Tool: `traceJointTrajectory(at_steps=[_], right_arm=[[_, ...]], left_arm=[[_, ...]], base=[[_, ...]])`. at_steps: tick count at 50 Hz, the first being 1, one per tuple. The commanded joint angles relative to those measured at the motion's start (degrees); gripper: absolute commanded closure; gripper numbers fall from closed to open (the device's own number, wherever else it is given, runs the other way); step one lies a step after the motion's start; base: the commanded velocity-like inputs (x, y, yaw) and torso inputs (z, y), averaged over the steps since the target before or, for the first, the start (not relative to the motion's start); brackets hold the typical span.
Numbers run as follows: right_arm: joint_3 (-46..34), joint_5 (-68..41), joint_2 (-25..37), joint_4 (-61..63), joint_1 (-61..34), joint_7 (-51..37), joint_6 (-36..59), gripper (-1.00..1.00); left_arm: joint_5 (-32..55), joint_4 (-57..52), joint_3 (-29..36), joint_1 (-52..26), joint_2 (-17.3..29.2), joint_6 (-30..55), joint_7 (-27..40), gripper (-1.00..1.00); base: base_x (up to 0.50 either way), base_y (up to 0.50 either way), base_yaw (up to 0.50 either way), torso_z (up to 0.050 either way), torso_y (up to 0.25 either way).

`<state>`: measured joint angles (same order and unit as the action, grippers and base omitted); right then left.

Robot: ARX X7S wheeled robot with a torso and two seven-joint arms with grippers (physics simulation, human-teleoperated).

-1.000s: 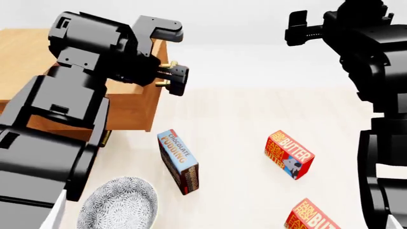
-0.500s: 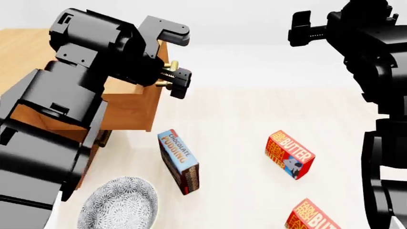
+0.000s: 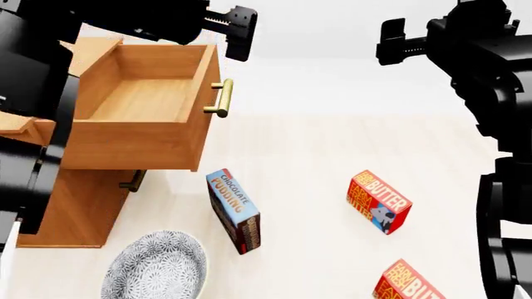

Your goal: Put the butter at the front in the top drawer of the cabinet and close it.

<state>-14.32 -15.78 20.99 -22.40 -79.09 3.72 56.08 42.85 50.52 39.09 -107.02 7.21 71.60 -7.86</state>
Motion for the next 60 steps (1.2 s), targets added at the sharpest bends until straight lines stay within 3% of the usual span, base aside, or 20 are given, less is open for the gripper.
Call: traceJointTrajectory(at_steps=[1, 9, 22, 37, 60], right_arm=[[-2.64, -0.69, 1.89, 1.89, -0.45, 3.30, 3.04, -1.00], [-5.75, -1.23, 5.44, 4.41, -1.12, 7.32, 6.48, -1.00], [-18.14, -2.95, 12.94, 8.16, -2.91, 21.25, 12.42, -1.00], [-29.11, -2.67, 16.28, 7.01, -1.81, 30.89, 11.04, -1.00], [-35.66, -0.83, 17.86, 2.21, 2.97, 34.32, 5.73, -1.00]], left_arm=[[2.47, -11.33, -4.00, 0.30, 6.33, -0.39, 4.42, -1.00], [1.95, -16.94, -7.08, 3.48, 10.82, -4.07, 9.01, -1.00], [0.56, -31.08, -11.40, 11.04, 17.06, -12.42, 15.97, -1.00], [-2.72, -38.77, -11.11, 13.22, 21.27, -15.88, 19.73, -1.00], [-3.23, -38.80, -9.49, 13.89, 22.15, -16.31, 18.17, -1.00]], base=[[0.00, 0.00, 0.00, 0.000, 0.000], [0.00, 0.00, 0.00, 0.000, 0.000], [0.00, 0.00, 0.00, 0.000, 0.000], [0.00, 0.00, 0.00, 0.000, 0.000], [0.00, 0.00, 0.00, 0.000, 0.000]])
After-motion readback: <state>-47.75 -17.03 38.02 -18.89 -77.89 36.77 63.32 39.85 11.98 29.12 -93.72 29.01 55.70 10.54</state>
